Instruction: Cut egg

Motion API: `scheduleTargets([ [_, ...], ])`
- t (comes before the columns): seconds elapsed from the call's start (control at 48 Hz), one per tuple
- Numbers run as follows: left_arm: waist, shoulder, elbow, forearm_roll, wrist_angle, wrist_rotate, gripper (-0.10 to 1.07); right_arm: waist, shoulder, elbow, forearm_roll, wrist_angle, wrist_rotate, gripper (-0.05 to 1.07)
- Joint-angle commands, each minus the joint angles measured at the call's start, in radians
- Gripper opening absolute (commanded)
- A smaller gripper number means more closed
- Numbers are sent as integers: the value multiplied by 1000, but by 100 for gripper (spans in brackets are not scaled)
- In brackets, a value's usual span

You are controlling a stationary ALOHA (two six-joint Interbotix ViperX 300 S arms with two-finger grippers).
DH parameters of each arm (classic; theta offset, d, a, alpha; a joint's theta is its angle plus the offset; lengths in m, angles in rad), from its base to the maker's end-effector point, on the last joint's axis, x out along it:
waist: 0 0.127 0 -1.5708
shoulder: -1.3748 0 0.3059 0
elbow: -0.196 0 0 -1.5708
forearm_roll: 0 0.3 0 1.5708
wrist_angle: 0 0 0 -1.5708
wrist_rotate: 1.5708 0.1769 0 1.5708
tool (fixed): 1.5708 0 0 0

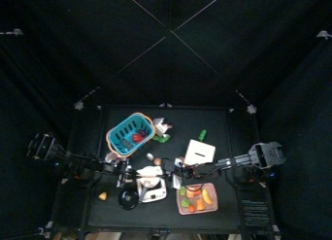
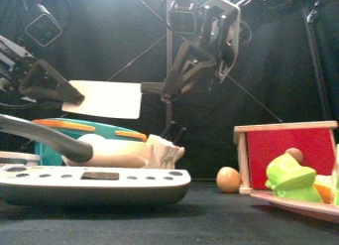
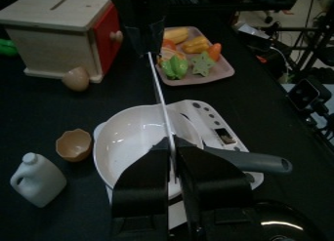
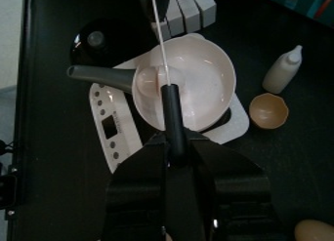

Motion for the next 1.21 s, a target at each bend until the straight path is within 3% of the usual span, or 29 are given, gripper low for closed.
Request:
scheduleTargets([
  [0.0,-17,8,-26,-3,-6,-2,42,-2,-8,-38,2,-6,3,40],
  [0.479,-48,35,-29,-54,57,-5,42,6,32,-48,18,-11,2,40],
  [1.188,-75,43,-38,-57,60,-5,42,23,46,-61,20,-11,2,40],
])
